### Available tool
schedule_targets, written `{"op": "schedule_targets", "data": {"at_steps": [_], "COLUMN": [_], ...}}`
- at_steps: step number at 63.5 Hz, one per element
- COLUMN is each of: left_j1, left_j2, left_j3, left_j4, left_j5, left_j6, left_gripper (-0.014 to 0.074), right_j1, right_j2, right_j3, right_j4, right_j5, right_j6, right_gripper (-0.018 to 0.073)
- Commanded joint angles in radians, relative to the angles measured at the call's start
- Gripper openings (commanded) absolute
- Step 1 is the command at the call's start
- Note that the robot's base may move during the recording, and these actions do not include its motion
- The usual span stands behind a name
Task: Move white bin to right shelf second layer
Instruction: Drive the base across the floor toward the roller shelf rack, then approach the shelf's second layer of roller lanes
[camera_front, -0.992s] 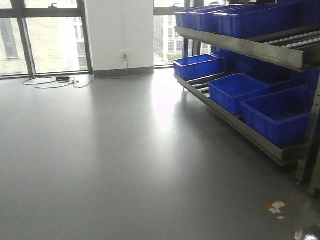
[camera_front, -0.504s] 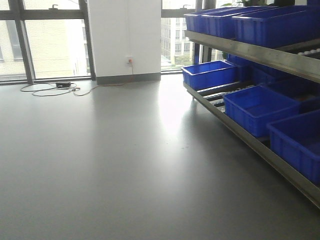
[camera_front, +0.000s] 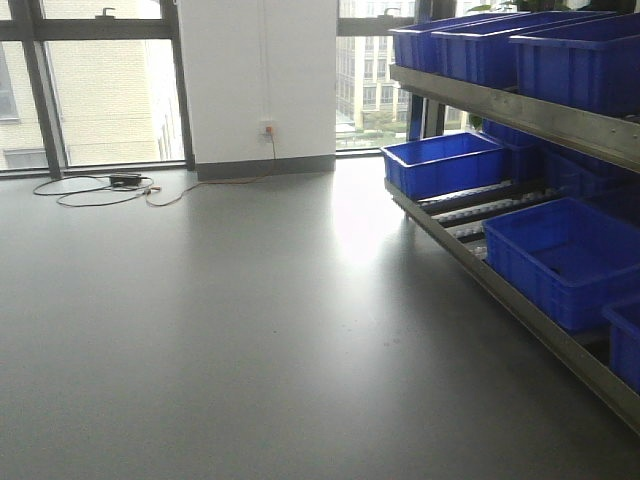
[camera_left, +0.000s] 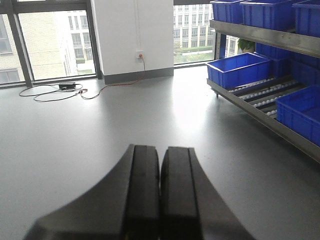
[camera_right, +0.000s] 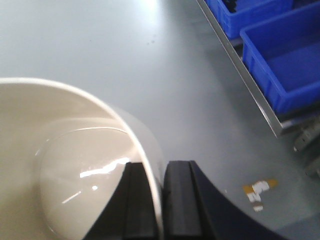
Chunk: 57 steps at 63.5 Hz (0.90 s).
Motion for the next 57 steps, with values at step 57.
{"op": "schedule_targets", "data": {"at_steps": [57], "left_j1": [-0.004], "left_j2": [-0.015], "left_j3": [0.037], "left_j4": [0.0], "left_j5": [-0.087], "left_j6": [-0.003], "left_gripper": [0.0085], "right_j1": [-0.008], "right_j2": [0.002], "right_j3": [-0.028], "right_j4": [-0.002], "right_j5": [-0.088], "right_j6": [-0.003], "right_gripper": [0.016]}}
